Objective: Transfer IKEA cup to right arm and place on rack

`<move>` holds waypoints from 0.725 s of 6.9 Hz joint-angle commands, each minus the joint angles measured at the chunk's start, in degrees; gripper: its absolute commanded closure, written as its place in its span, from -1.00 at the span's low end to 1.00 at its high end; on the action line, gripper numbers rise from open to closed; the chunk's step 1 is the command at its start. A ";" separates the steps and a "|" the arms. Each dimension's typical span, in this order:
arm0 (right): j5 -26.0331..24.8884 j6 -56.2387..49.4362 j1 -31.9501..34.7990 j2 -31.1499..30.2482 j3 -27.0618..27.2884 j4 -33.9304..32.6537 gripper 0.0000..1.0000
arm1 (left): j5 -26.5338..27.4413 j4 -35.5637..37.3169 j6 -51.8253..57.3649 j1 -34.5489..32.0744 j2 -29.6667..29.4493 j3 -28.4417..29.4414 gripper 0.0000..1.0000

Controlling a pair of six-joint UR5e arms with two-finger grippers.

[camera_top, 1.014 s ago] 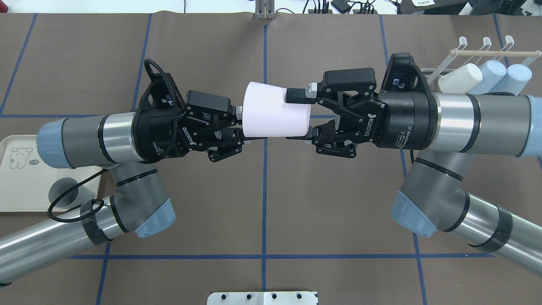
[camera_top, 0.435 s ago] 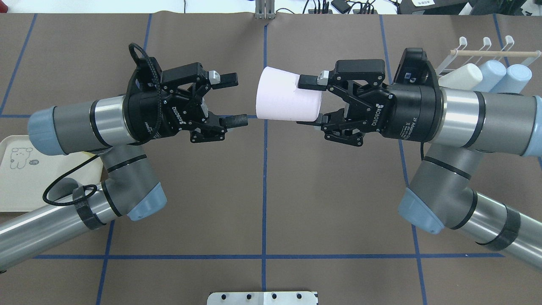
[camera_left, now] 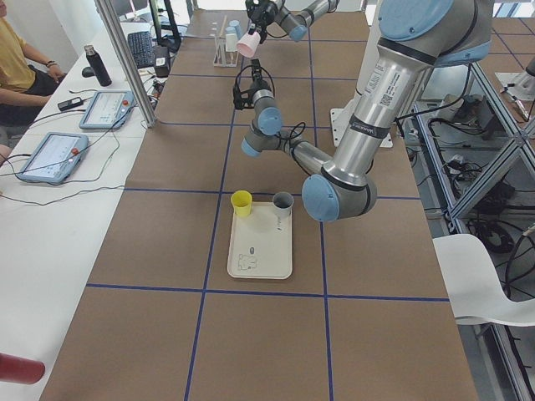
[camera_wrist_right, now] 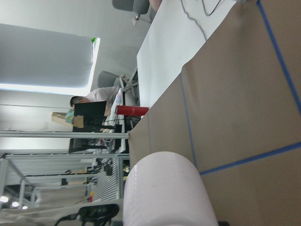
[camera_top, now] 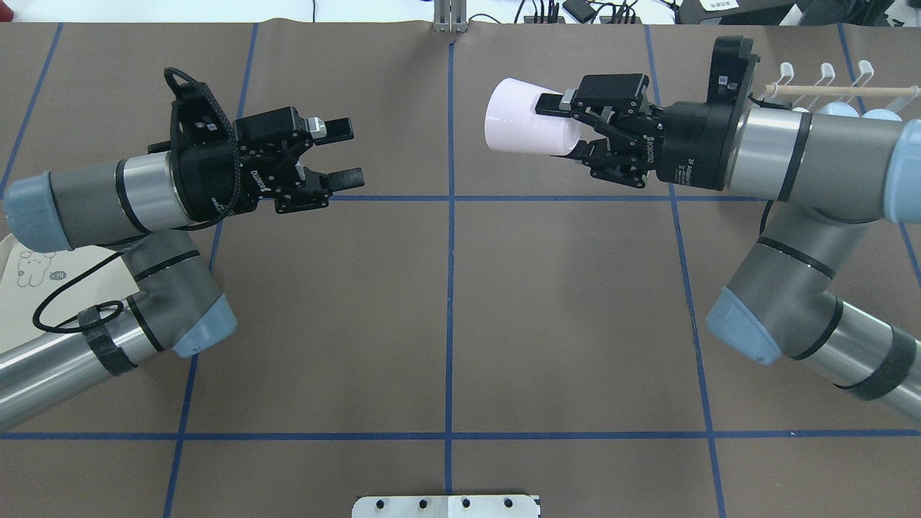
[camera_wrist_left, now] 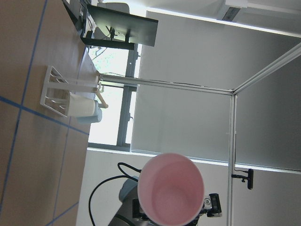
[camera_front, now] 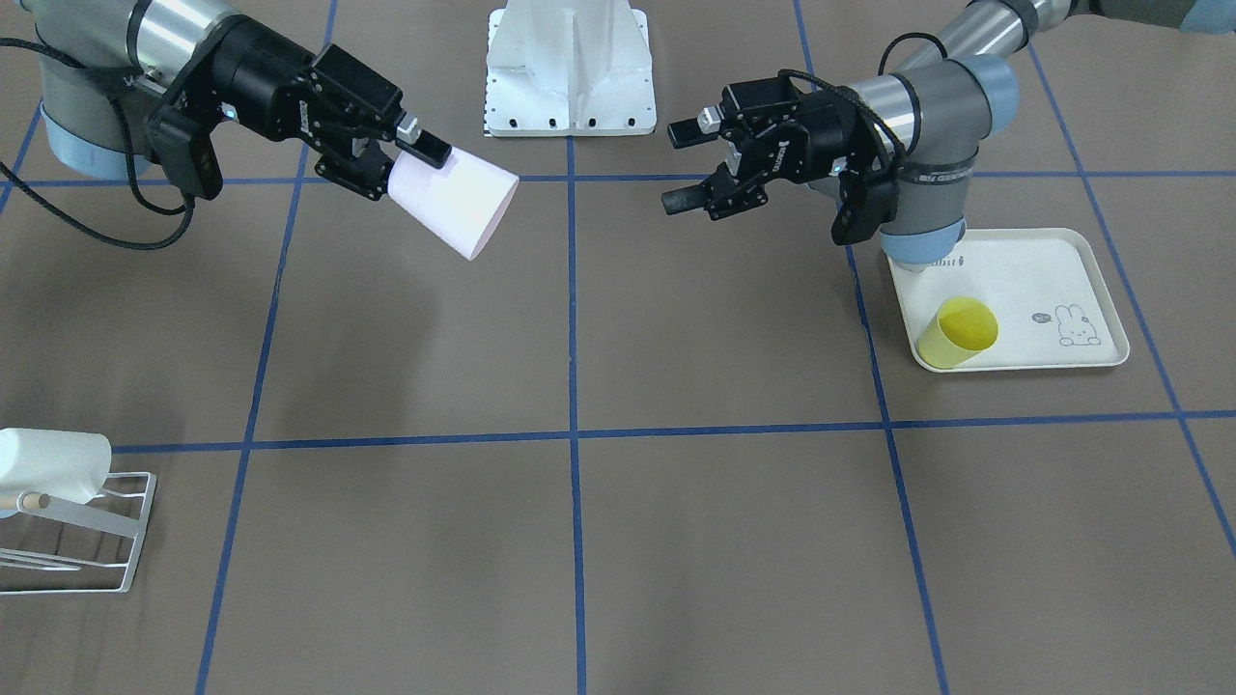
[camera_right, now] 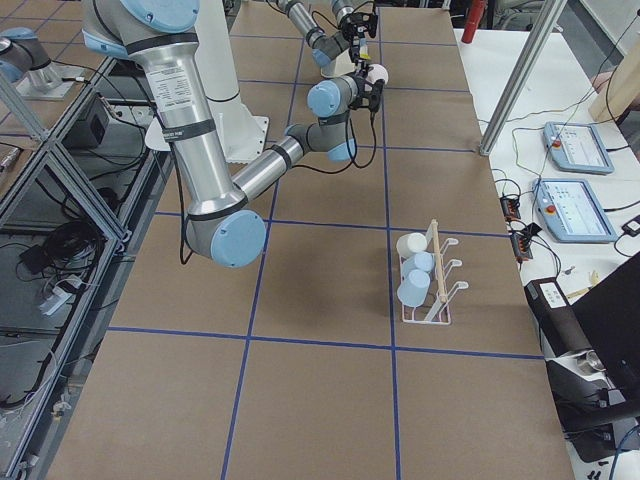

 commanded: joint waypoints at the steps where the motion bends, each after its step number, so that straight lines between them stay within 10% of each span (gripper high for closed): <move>1: 1.23 -11.88 6.33 0.20 0.33 -16.83 1.00 | -1.15 7.01 8.59 -2.90 1.31 0.38 -0.98; 5: 10.30 -51.77 23.74 5.09 -3.85 -51.39 1.00 | -7.18 14.23 28.24 -12.98 8.51 -0.32 -0.98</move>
